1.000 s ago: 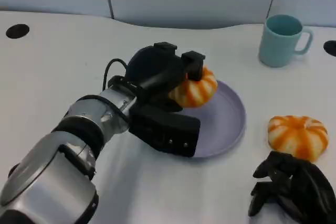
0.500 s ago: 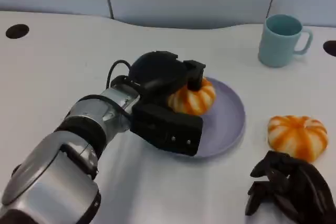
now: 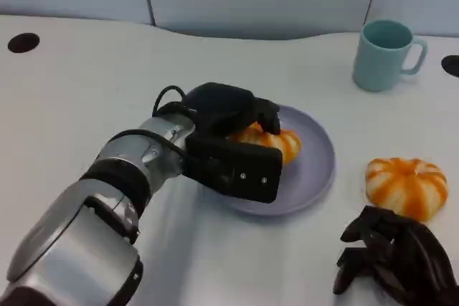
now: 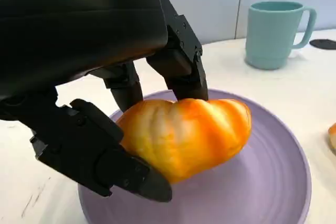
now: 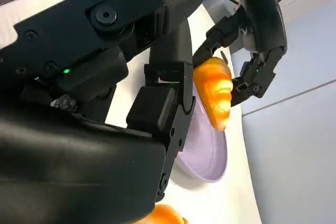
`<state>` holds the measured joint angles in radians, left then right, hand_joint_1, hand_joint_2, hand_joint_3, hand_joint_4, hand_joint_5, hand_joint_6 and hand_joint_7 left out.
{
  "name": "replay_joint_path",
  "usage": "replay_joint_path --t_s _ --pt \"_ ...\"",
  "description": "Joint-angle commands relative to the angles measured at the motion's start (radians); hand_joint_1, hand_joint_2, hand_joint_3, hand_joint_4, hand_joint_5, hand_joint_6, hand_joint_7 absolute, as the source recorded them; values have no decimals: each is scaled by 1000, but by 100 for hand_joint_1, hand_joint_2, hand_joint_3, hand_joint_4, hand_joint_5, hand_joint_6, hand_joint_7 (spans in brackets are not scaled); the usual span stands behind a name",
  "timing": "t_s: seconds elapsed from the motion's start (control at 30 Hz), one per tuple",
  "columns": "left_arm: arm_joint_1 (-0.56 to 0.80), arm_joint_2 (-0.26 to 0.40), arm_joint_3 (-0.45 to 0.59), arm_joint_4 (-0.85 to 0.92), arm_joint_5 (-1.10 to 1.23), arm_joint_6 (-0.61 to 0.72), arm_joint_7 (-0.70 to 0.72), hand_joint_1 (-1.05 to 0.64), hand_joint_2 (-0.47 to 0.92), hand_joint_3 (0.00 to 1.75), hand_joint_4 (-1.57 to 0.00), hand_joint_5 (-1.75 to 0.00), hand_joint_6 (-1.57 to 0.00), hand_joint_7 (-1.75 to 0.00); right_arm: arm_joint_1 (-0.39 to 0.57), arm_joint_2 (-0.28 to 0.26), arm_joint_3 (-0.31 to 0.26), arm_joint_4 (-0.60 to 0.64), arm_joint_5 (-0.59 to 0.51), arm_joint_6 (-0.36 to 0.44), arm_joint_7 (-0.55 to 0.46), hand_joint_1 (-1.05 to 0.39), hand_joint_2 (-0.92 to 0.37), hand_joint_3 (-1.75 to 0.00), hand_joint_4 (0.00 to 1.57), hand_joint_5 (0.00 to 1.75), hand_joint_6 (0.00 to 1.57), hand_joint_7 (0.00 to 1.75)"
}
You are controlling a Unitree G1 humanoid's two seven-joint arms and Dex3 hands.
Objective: Grasp the bread from the table and place it into the plate.
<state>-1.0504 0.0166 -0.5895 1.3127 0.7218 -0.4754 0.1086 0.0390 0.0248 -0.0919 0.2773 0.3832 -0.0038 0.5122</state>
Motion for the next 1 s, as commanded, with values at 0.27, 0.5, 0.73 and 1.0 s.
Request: replay_joint_path --t_s 0.27,0.5,0.73,1.0 --pt "-50 27 -13 -8 8 14 -86 -70 92 30 -24 -45 -39 -9 -11 -12 -7 6 -5 -14 0 -93 -78 0 141 87 124 76" --pt "-54 54 22 -25 -25 -24 -79 -80 92 41 -24 -42 -41 -7 -20 -14 -9 17 -13 -19 -7 -94 -79 -1 141 87 124 77" --pt "-46 89 70 -41 -65 -72 -73 -77 92 35 -25 -52 -45 -8 -31 -11 -18 32 -12 -21 -4 -94 -79 0 141 88 124 78" --pt "3 157 194 -83 -214 -183 -189 -76 92 38 -16 -58 -41 -4 -49 -13 -25 63 -16 -35 -4 -94 -80 -1 141 89 125 78"
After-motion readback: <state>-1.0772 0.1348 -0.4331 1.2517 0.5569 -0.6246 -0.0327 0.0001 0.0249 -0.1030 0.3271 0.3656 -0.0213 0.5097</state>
